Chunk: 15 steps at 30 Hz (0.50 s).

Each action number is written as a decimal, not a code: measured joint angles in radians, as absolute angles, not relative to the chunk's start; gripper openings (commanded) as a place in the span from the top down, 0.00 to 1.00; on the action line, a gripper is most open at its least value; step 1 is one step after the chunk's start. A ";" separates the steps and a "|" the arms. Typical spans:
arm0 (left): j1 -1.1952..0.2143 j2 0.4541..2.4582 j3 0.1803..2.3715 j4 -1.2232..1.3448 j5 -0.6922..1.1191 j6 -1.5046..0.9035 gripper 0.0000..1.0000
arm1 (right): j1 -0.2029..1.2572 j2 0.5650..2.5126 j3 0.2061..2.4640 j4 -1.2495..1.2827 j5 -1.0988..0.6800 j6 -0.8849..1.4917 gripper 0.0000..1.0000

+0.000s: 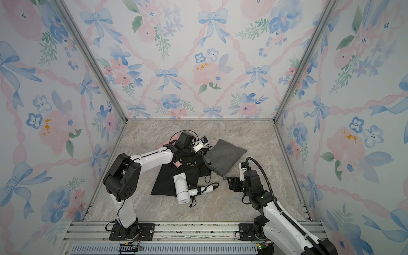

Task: Pack away hair dryers
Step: Pull the drawstrings on both sides of the drawstring bag.

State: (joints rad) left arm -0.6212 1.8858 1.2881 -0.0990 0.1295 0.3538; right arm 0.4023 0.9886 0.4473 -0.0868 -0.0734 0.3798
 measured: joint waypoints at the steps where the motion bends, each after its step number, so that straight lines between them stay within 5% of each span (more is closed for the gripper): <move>1: -0.621 1.886 1.288 -0.100 0.126 0.352 1.00 | 0.414 1.006 0.459 -0.088 -0.074 0.373 0.25; 15: -0.605 1.893 1.328 -0.102 0.108 0.290 1.00 | 0.455 1.312 0.624 -0.075 -0.158 0.287 0.32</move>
